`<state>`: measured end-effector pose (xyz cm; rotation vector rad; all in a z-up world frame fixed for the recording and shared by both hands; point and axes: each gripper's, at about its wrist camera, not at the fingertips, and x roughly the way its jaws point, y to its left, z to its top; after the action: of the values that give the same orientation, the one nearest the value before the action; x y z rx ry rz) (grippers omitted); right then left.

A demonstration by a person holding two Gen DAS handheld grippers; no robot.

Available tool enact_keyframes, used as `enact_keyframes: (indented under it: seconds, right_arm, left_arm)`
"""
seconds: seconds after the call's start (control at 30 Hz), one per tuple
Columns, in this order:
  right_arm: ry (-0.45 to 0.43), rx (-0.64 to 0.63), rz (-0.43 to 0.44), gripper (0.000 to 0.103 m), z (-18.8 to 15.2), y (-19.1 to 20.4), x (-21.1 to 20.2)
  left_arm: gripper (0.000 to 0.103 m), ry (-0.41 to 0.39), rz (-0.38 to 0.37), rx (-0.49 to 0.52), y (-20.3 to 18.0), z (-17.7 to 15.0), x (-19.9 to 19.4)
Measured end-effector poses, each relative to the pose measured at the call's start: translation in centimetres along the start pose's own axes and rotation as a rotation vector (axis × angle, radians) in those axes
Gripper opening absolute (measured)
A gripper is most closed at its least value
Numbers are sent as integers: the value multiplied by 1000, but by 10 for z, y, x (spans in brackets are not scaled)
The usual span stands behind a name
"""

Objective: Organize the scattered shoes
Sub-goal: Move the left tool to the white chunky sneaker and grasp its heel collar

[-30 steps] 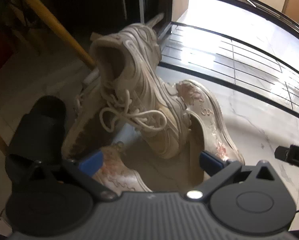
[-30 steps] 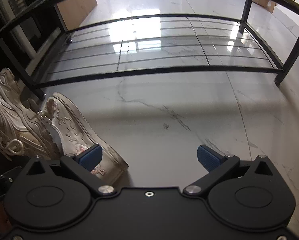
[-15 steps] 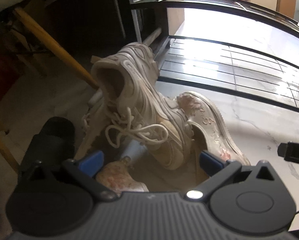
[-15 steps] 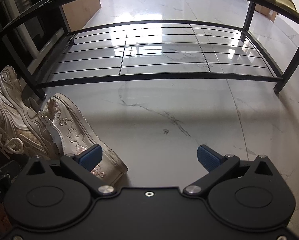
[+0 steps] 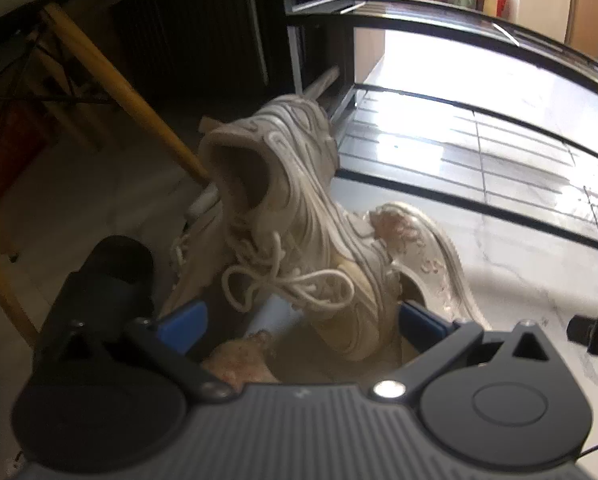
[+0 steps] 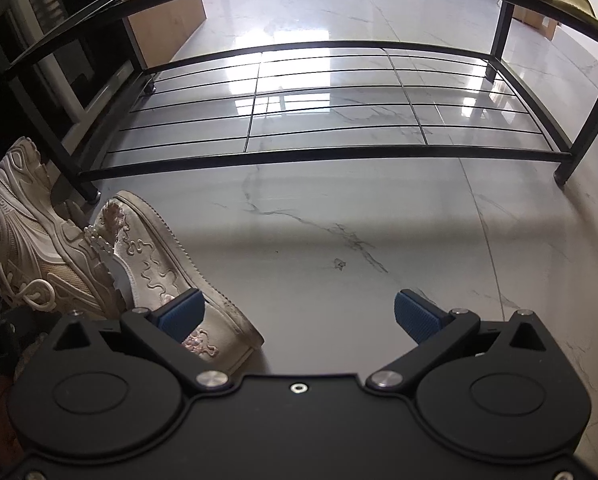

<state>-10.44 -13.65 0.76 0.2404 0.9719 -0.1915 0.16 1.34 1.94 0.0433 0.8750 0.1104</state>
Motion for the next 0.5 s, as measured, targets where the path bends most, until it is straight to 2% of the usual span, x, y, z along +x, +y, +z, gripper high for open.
enact_keyframes:
  seconds: [0.5]
  right_arm:
    - [5, 7, 6, 103, 0, -1, 1]
  left_arm:
    - [102, -59, -16, -16, 5, 12, 10]
